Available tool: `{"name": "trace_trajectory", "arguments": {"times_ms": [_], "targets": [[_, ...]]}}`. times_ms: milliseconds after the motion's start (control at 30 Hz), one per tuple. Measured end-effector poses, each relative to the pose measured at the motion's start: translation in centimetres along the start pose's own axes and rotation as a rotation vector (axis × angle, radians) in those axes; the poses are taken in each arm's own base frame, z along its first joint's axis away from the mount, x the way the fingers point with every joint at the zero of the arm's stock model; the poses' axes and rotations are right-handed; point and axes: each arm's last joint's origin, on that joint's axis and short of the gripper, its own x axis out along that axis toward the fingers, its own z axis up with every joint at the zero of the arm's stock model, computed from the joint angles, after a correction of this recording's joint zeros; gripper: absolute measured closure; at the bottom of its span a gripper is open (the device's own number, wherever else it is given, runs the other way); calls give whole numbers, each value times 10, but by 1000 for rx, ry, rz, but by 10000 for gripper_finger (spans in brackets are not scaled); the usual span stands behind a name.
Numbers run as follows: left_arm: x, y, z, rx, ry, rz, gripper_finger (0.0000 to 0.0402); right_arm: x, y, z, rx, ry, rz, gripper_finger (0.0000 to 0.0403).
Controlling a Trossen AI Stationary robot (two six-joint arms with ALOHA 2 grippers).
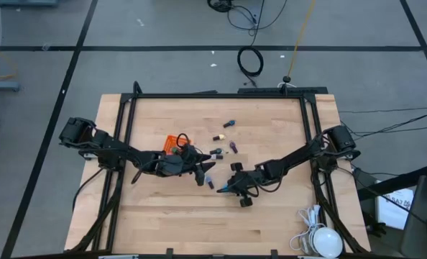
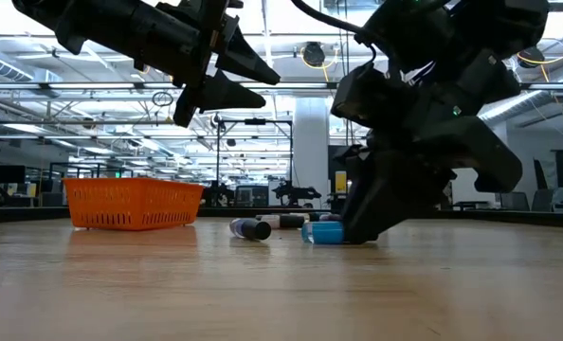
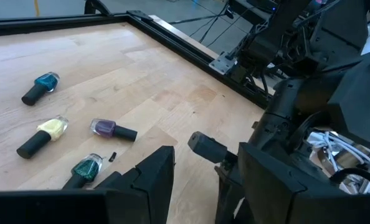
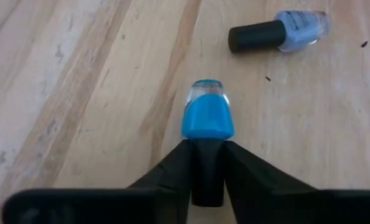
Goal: Pick & Place Nail Polish
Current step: Put the blue nail polish into the orange basket
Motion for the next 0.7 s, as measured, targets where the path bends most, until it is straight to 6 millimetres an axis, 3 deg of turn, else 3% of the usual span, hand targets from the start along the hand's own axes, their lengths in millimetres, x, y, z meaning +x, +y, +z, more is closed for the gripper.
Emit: {"name": "trace_trajectory", "arguments": {"times_ms": [33,233,467,700], "targets": [[0,0,0,0,0,0,227,0,0,0,-7,0,0,353],[0,0,0,0,0,0,227,-7,2,3,-86,-6,-52,356],[0,0,0,-1,1,1,227,-53,-4,15,-203,-1,-361,356],[0,0,0,-28,0,0,227,-87,-21,9,-204,-22,-679,356]]}}
